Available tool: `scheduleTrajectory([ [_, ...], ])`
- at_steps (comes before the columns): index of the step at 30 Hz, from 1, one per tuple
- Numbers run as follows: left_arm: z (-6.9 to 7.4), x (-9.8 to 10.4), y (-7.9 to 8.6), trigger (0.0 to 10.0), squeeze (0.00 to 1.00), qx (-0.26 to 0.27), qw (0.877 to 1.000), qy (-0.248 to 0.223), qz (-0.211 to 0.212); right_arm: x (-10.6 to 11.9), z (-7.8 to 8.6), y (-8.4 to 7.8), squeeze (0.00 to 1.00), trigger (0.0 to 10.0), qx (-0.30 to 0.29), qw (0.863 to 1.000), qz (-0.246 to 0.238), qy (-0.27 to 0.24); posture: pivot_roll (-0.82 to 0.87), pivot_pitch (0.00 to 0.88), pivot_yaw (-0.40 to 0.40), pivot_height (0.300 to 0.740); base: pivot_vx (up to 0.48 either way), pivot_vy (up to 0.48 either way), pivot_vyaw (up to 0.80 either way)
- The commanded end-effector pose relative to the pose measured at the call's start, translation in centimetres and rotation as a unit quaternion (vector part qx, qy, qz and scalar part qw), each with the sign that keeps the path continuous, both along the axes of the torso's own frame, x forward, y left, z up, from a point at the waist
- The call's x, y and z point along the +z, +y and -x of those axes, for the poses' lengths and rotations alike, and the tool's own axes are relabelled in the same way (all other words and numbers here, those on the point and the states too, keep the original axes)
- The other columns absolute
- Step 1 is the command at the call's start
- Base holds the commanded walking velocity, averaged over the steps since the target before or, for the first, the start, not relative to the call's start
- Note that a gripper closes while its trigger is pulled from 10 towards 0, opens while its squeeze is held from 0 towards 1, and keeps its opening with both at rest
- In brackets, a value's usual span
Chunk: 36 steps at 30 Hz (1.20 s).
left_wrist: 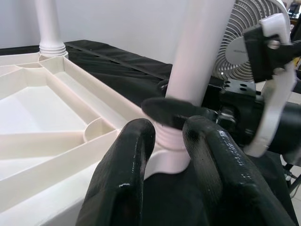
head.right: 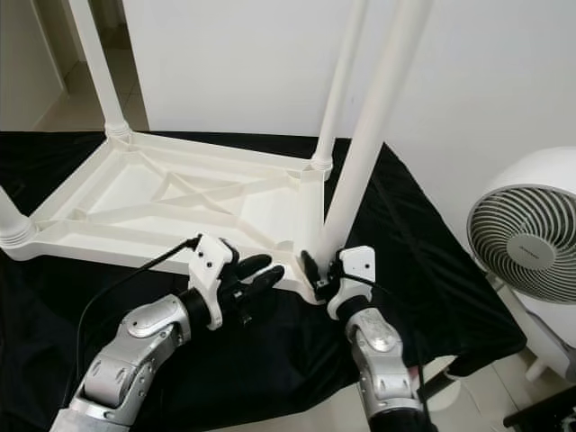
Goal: Building children table
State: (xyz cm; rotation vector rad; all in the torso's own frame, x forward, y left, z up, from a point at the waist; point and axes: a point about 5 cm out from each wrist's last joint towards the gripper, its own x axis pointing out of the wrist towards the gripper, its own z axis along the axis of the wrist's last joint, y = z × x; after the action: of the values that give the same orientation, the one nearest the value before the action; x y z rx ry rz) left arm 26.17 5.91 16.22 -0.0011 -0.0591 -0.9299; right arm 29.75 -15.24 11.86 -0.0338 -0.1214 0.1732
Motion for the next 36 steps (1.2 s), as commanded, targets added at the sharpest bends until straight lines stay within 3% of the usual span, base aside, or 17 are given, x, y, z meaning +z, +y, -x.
scheduleTrajectory([
  [1,-0.3,0.0,0.2,10.0,0.0,0.03,1.0,0.004,-0.004,-1.8,0.3,-1.5,0.0,10.0,-0.072,0.996,0.028,0.045,0.06,0.011,-0.071,0.74,0.0,0.0,0.0],
  [6,-0.4,0.0,0.5,10.0,0.0,0.034,0.999,-0.001,-0.01,-2.1,0.7,0.0,0.0,10.0,-0.111,0.992,0.035,0.05,0.07,0.002,-0.074,0.74,0.0,0.0,0.0],
  [7,-0.5,0.0,0.5,10.0,0.0,0.035,0.999,-0.001,-0.008,-2.2,0.9,1.4,0.0,10.0,-0.1,0.993,0.024,0.054,0.06,0.0,-0.073,0.74,0.0,0.0,0.0],
  [8,-0.5,0.0,0.5,10.0,0.0,0.035,0.999,-0.001,-0.008,-2.2,0.9,1.4,0.0,10.0,-0.1,0.993,0.024,0.054,0.06,0.0,-0.073,0.74,0.0,0.0,0.0],
  [10,-0.6,0.0,0.5,10.0,0.0,0.035,0.999,-0.001,-0.005,-2.0,1.1,3.4,0.0,10.0,-0.052,0.997,0.03,0.049,0.05,0.0,-0.072,0.74,0.0,0.0,0.0],
  [16,-0.9,0.3,0.1,10.0,0.0,0.031,1.0,-0.004,0.004,-2.1,1.2,3.8,0.0,10.0,-0.034,0.997,-0.019,0.061,0.04,0.0,-0.068,0.74,0.0,0.0,0.0],
  [17,-0.9,0.2,0.0,10.0,0.0,0.03,1.0,-0.004,0.003,-2.0,1.2,3.7,0.64,10.0,-0.035,0.997,-0.023,0.058,0.04,0.0,-0.068,0.74,0.0,0.0,0.0],
  [18,-0.9,0.2,0.0,10.0,0.0,0.03,1.0,-0.004,0.002,-2.0,1.2,3.6,1.0,10.0,-0.037,0.997,-0.025,0.055,0.04,0.0,-0.068,0.74,0.0,0.0,0.0],
  [22,-0.6,0.1,-0.1,10.0,0.0,0.021,1.0,-0.003,-0.001,-1.2,1.0,3.0,1.0,10.0,-0.036,0.998,-0.028,0.034,0.04,0.0,-0.066,0.74,0.0,0.0,0.0],
  [29,-0.7,0.1,-0.1,10.0,0.0,0.021,1.0,-0.002,0.0,-0.2,0.7,1.7,1.0,10.0,0.04,0.999,-0.019,0.02,0.03,0.0,-0.06,0.74,0.0,0.0,0.0],
  [30,-0.7,0.1,-0.1,10.0,0.0,0.021,1.0,-0.002,0.0,-0.1,0.4,0.8,0.0,10.0,0.062,0.998,-0.01,0.026,0.03,0.0,-0.059,0.74,0.0,0.0,0.0],
  [32,-0.8,0.2,-0.2,10.0,0.0,0.021,1.0,-0.003,0.001,0.3,0.1,-0.4,0.0,10.0,0.107,0.994,0.02,0.024,0.03,0.0,-0.053,0.74,0.0,0.0,0.0],
  [33,-0.8,0.2,-0.2,10.0,0.0,0.021,1.0,-0.003,0.001,0.3,0.1,-0.4,0.0,10.0,0.107,0.994,0.02,0.024,0.03,0.0,-0.053,0.74,0.0,0.0,0.0],
  [35,-0.9,0.3,-0.2,10.0,0.0,0.019,1.0,-0.004,0.001,0.6,-0.1,-0.9,0.0,10.0,0.181,0.982,0.055,0.023,0.02,0.0,-0.046,0.74,0.0,0.0,0.0],
  [36,-0.9,0.3,-0.2,10.0,0.0,0.019,1.0,-0.004,0.001,0.6,-0.1,-0.9,0.0,10.0,0.181,0.982,0.055,0.023,0.02,0.0,-0.046,0.74,0.0,0.0,0.0],
])
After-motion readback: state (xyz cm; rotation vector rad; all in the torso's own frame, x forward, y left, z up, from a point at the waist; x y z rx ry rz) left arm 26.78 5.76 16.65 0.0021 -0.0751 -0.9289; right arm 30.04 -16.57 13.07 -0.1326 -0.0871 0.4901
